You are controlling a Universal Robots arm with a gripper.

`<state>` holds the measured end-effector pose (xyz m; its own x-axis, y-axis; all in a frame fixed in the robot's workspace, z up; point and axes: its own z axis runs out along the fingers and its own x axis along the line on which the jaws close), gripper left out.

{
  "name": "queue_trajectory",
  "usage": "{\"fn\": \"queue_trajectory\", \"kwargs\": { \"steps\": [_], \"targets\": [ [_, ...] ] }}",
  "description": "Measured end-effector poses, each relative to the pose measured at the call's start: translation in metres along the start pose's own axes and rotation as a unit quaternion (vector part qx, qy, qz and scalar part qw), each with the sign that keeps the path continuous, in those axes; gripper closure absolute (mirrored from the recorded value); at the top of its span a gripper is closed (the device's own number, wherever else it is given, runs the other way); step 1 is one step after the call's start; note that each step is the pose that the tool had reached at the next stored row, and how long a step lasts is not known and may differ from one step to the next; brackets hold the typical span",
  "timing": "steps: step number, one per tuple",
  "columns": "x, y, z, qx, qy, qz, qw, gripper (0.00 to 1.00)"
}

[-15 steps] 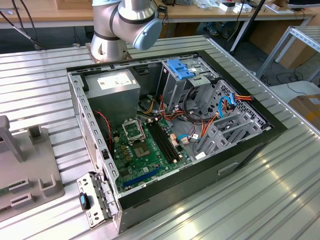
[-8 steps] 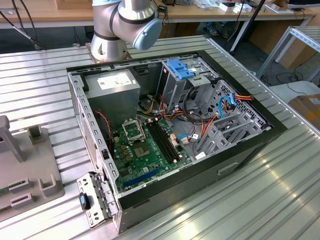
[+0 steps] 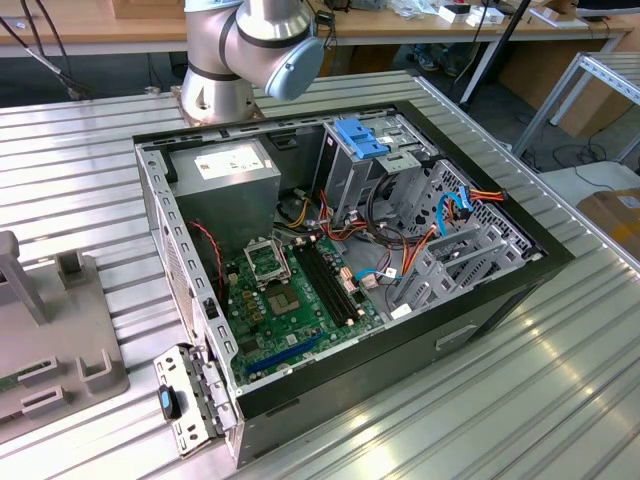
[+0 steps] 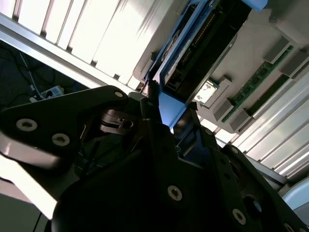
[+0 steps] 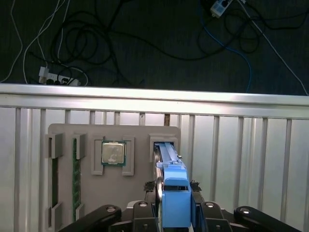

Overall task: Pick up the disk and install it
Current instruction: 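Pick up the disk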

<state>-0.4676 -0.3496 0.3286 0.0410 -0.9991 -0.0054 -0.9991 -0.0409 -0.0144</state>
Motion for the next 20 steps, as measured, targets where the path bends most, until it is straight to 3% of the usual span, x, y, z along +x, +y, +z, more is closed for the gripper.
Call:
{"fn": "queue_trajectory", "kwargs": {
  "steps": [3,4,5,6,8,16,20],
  "targets": [
    [0.0,-0.0002,-0.0106,0.0,0.0,0.0,1.0,0.64],
    [-0.0001,-0.0003,-0.0201,0.0,0.0,0.0,1.0,0.64],
    [-0.0001,-0.0004,-0.0257,0.0,0.0,0.0,1.0,0.64],
    [-0.0002,-0.0006,-0.0397,0.0,0.0,0.0,1.0,0.64],
    [-0.0002,-0.0007,-0.0477,0.0,0.0,0.0,1.0,0.64],
    [-0.0003,-0.0007,-0.0516,-0.0002,0.0001,0.0,1.0,0.64],
    [-0.0003,-0.0009,-0.0587,0.0,0.0,0.0,1.0,0.64]
  ]
}}
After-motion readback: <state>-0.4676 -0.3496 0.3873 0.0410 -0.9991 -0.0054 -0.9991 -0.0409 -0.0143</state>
